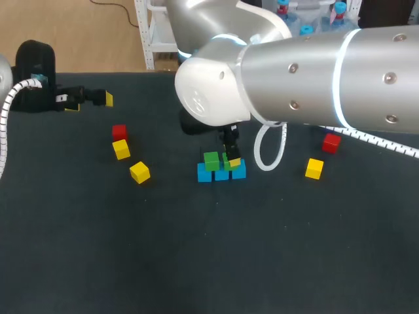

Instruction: Place the blue cubes, place green cubes on the blue cubes, place the yellow cubes on the green cubes, then place the red cubes on the yellow cubes, and place purple cube on the red cubes.

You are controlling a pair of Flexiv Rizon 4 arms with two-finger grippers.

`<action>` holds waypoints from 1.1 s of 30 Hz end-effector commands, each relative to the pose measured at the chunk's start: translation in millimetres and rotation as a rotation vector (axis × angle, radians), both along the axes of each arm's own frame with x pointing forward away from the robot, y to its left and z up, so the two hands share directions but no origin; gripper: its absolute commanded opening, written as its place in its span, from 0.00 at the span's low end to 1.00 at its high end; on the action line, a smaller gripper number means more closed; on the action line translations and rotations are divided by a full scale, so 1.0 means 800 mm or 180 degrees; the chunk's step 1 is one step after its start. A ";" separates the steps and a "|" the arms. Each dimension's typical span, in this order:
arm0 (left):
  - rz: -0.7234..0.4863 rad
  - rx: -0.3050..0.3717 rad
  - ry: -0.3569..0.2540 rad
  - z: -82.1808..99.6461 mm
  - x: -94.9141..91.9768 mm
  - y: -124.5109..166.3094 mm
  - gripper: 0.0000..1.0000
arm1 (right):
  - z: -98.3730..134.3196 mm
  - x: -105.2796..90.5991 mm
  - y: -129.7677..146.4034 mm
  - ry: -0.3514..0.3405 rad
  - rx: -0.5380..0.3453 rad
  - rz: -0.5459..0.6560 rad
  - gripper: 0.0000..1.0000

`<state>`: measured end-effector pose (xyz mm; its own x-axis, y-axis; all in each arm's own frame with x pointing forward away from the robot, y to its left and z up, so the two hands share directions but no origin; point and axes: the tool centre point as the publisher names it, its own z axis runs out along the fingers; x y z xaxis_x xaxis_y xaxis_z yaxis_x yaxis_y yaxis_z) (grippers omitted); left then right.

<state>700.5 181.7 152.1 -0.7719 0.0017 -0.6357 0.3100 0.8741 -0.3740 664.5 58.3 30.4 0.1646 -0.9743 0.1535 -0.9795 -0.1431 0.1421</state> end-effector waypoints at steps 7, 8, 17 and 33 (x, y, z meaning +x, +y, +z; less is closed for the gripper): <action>-0.0021 -0.0030 -0.0020 -0.002 0.000 0.003 1.00 | -0.003 -0.001 -0.004 -0.0013 0.0011 -0.0015 0.00; -0.0021 -0.0030 -0.0020 -0.002 0.000 0.003 1.00 | -0.003 -0.001 -0.004 -0.0013 0.0013 -0.0016 0.00; -0.0021 -0.0030 -0.0020 -0.002 0.000 0.003 1.00 | -0.004 -0.002 -0.006 -0.0013 0.0023 -0.0026 0.00; -0.0021 -0.0030 -0.0020 -0.002 0.000 0.003 1.00 | -0.004 -0.002 -0.007 -0.0019 0.0048 -0.0024 0.74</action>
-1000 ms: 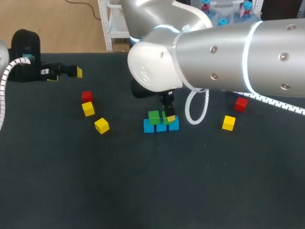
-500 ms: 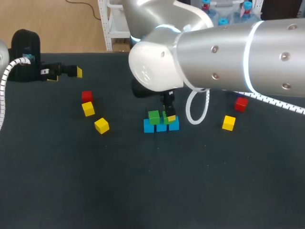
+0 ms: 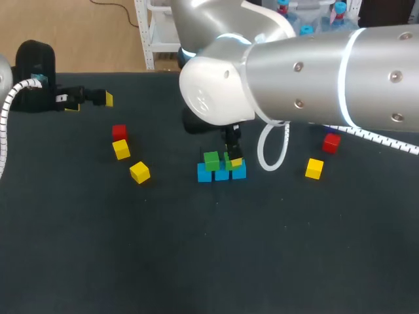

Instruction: Place the blue cubes, place green cubes on the blue cubes, place the yellow cubes on the green cubes, then place the red cubes on the yellow cubes, and place purple cube on the red cubes.

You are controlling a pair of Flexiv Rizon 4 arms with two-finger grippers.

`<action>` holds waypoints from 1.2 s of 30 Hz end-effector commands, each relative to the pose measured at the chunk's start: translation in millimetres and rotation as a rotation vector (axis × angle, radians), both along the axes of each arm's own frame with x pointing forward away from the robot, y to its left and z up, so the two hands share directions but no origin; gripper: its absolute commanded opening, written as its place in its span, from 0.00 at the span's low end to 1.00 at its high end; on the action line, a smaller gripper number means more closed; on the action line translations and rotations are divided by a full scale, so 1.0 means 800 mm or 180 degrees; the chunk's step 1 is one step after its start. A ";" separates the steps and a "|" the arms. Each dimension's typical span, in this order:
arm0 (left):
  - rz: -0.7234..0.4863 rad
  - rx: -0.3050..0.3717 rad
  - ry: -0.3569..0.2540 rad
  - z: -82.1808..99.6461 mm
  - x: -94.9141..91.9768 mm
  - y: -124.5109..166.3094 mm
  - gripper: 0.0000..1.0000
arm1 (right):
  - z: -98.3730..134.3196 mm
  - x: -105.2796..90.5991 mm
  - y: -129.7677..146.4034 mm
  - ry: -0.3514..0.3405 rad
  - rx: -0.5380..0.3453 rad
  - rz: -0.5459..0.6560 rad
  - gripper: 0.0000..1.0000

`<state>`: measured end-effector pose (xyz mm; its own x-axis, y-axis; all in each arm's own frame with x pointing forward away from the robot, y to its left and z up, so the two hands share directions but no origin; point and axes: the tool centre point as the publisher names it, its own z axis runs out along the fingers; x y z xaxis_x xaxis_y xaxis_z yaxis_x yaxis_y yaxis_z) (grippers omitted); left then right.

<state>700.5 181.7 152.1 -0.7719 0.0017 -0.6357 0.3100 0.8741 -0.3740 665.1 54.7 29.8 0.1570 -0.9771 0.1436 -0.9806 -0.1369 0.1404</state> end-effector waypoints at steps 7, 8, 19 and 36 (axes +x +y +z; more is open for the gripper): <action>-0.0021 -0.0030 -0.0020 -0.002 0.000 0.003 1.00 | -0.003 -0.003 -0.002 -0.0014 0.0032 -0.0002 1.00; -0.0021 -0.0030 -0.0020 -0.002 0.000 0.003 1.00 | -0.003 -0.003 -0.002 -0.0014 0.0032 -0.0002 1.00; -0.0021 -0.0030 -0.0020 -0.002 0.000 0.003 1.00 | 0.013 -0.004 -0.008 -0.0088 0.0131 -0.0120 1.00; -0.0021 -0.0030 -0.0020 -0.002 0.000 0.003 1.00 | 0.055 -0.017 -0.095 -0.0311 0.0199 -0.0811 1.00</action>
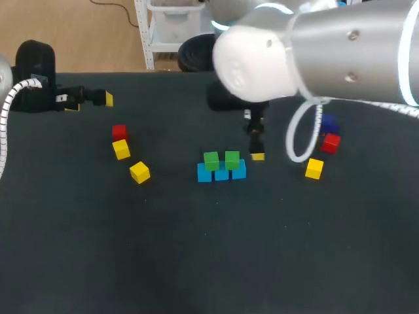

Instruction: Place the blue cubes, place green cubes on the blue cubes, place the yellow cubes on the green cubes, then place the red cubes on the yellow cubes, and place purple cube on the red cubes.

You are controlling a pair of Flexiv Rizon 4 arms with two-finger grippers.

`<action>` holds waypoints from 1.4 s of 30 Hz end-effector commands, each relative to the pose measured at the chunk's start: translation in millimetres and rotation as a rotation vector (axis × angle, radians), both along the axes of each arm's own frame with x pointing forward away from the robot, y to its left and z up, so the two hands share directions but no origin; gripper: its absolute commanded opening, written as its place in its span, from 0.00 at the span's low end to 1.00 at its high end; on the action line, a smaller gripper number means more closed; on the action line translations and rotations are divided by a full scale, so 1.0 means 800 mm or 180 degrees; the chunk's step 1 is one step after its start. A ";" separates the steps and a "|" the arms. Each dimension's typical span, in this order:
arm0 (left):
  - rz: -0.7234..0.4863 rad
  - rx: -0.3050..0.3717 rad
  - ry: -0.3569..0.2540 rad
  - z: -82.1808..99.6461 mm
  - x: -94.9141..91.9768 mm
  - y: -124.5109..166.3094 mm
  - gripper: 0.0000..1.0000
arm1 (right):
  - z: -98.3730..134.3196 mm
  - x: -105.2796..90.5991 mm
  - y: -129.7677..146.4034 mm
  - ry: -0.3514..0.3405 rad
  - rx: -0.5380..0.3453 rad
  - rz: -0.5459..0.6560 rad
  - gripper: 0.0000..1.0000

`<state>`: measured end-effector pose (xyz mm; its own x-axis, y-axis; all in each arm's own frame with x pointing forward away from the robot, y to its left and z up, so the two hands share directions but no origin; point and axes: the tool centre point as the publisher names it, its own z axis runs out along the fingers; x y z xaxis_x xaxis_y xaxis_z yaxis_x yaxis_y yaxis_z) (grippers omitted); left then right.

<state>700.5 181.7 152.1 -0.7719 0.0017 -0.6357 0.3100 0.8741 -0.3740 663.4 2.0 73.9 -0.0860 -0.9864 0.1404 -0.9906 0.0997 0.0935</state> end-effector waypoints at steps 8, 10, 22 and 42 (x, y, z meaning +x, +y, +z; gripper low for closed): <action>-0.0021 -0.0030 -0.0020 -0.002 0.000 0.003 1.00 | -0.010 -0.025 -0.078 -0.0163 0.0108 -0.0229 1.00; -0.0021 -0.0030 -0.0020 -0.002 0.000 0.003 1.00 | -0.013 -0.027 -0.090 -0.0165 0.0085 -0.0307 1.00; -0.0021 -0.0030 -0.0020 -0.002 0.000 0.003 1.00 | -0.041 -0.041 -0.134 -0.0135 0.0082 -0.0632 1.00; -0.0021 -0.0030 -0.0020 -0.002 0.000 0.003 1.00 | -0.016 -0.037 -0.115 -0.0370 0.0253 -0.0511 1.00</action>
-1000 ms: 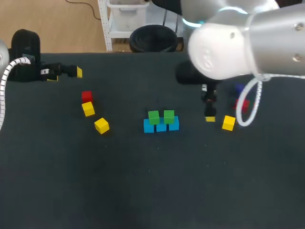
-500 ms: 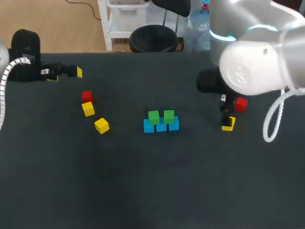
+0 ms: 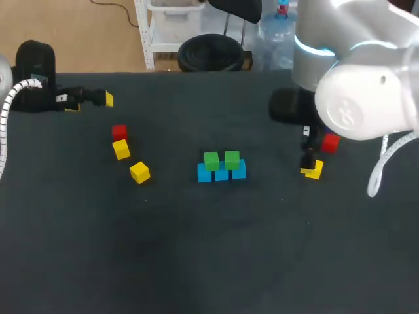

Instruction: Place the blue cubes, place green cubes on the blue cubes, place the yellow cubes on the green cubes, then place the red cubes on the yellow cubes, and place purple cube on the red cubes.

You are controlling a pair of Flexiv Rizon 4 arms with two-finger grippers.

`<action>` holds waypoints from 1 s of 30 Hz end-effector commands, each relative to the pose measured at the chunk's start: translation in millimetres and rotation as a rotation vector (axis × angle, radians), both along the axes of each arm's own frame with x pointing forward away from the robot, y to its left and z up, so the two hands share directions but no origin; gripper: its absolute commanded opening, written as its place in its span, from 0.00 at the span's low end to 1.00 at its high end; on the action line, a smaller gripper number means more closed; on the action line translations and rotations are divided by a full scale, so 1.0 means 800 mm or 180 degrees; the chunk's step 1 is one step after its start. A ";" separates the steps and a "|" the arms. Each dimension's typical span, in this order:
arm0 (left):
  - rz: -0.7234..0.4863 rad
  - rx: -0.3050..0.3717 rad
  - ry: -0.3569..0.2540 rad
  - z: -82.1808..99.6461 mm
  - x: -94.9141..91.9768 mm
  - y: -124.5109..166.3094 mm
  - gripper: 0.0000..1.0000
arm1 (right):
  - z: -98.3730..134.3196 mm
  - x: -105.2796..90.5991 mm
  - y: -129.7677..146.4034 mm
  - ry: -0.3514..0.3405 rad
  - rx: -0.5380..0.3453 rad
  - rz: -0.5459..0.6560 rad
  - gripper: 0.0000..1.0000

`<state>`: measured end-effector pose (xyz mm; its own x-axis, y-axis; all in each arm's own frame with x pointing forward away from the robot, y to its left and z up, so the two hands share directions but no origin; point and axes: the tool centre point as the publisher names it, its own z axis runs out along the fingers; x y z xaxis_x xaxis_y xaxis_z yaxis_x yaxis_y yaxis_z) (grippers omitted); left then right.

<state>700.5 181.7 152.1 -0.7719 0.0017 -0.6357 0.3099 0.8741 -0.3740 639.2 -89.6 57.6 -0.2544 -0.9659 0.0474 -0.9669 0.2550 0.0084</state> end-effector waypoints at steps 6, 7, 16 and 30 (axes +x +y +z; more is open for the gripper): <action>-0.0021 -0.0030 -0.0020 -0.002 0.000 0.003 1.00 | -0.002 -0.005 0.003 -0.0020 -0.0003 0.0053 1.00; -0.0021 -0.0030 -0.0020 -0.002 0.000 0.003 1.00 | -0.003 -0.005 0.004 -0.0013 0.0014 0.0074 1.00; -0.0021 -0.0030 -0.0020 -0.002 0.000 0.003 1.00 | -0.004 -0.005 0.005 -0.0002 0.0051 0.0098 1.00; -0.0021 -0.0030 -0.0020 -0.002 0.000 0.003 1.00 | -0.003 -0.005 0.007 -0.0018 0.0063 0.0117 1.00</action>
<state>700.5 181.7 152.1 -0.7719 0.0017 -0.6357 0.3099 0.8741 -0.3740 635.4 -85.0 55.0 -0.2220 -0.9746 0.0310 -0.9749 0.2224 0.0111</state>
